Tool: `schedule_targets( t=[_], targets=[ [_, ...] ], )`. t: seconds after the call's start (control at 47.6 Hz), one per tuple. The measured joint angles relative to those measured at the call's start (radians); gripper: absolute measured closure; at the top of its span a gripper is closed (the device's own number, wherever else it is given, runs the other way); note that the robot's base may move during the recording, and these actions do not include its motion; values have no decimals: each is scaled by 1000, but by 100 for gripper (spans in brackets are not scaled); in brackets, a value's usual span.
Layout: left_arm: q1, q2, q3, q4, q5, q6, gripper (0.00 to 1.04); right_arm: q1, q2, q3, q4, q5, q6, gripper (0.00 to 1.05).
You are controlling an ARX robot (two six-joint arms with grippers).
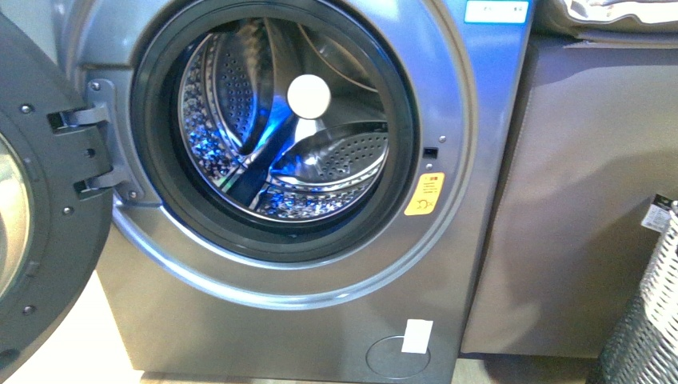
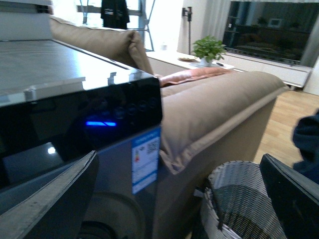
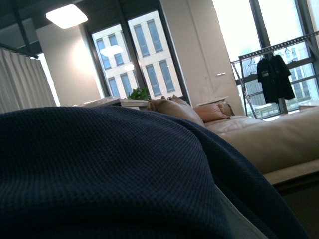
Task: Collect clothes from washing machine
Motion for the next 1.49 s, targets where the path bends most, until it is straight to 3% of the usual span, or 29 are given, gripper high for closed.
schedule_targets(
  t=[0.126,0.673,0.799,1.051,1.492],
  targets=[
    [-14,-116,-148,42,0,0,7,24,26,-10,-45,29,-67,97],
    [148,-622,-644,129,1,-63,102,116,256,29,-396,174,-443,97],
    [183,-729,-758,106,-9,-90,101,120,300,63,-507,186,-486,97],
    [183,-740,-762,106,-7,-104,101,127,373,103,-644,203,-495,97],
    [183,-737,-763,106,-7,-105,101,128,436,136,-726,232,-502,97]
  ],
)
